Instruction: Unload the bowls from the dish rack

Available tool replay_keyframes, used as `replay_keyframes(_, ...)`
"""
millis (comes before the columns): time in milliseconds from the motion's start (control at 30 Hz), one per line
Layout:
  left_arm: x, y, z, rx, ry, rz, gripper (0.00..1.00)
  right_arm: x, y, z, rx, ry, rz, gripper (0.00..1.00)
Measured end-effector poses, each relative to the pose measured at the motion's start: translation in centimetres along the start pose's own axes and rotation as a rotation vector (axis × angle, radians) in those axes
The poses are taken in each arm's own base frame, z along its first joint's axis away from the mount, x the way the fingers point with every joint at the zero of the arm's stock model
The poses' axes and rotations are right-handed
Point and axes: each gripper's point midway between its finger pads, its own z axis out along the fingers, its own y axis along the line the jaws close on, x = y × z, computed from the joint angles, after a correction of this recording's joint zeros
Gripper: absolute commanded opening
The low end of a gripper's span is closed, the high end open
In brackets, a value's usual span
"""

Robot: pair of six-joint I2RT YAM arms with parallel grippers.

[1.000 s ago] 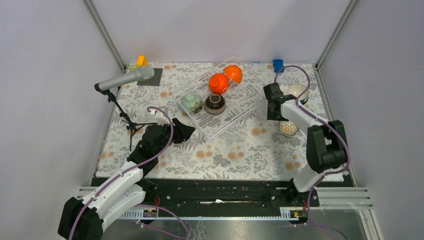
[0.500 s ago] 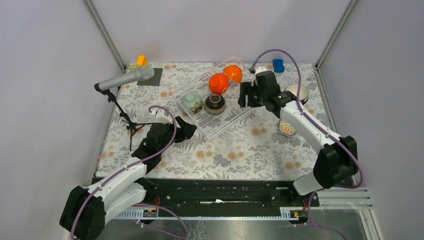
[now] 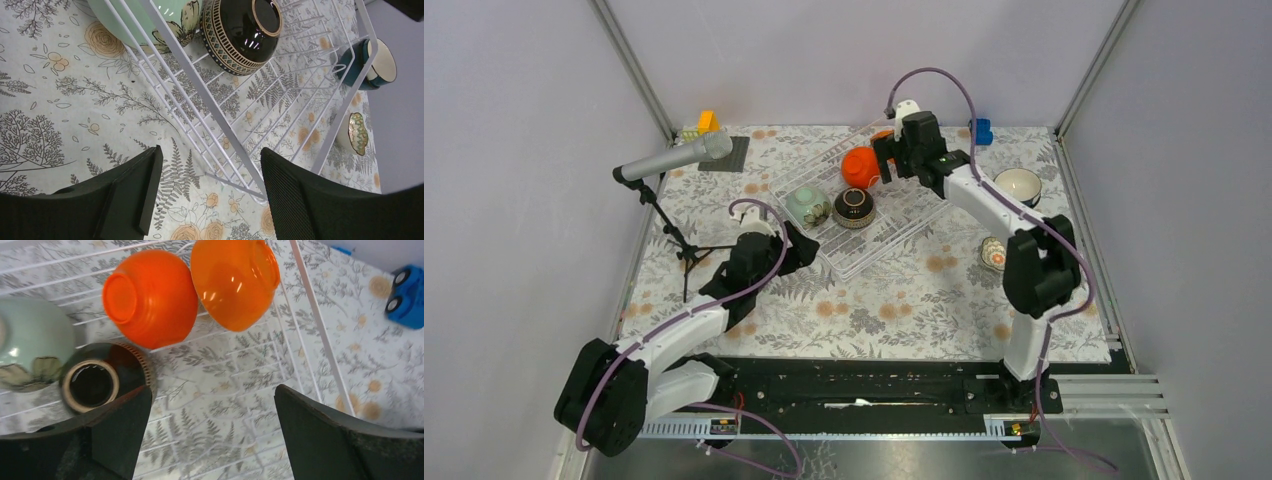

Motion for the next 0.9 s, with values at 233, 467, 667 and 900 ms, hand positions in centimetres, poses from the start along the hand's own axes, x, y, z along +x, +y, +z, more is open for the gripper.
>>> replay_keyframes(233,-0.3,-0.3,0.8,0.0,-0.005,0.005,0.76,-0.2,-1.3,5.2,0.028,0.022,-0.19,1.0)
replay_keyframes(467,-0.6,-0.4,1.0,0.006,-0.018,0.016,0.76,0.2,-2.3,8.0,0.036,0.041,-0.303,1.0)
replay_keyframes(667,-0.7,-0.3,1.0,-0.001,-0.026,0.017,0.76,-0.3,-2.5,9.2,0.038,0.031,-0.357,1.0)
replay_keyframes(900,-0.9,-0.2,1.0,-0.01,-0.034,0.017,0.76,-1.3,-2.6,10.3,0.036,0.011,-0.411,1.0)
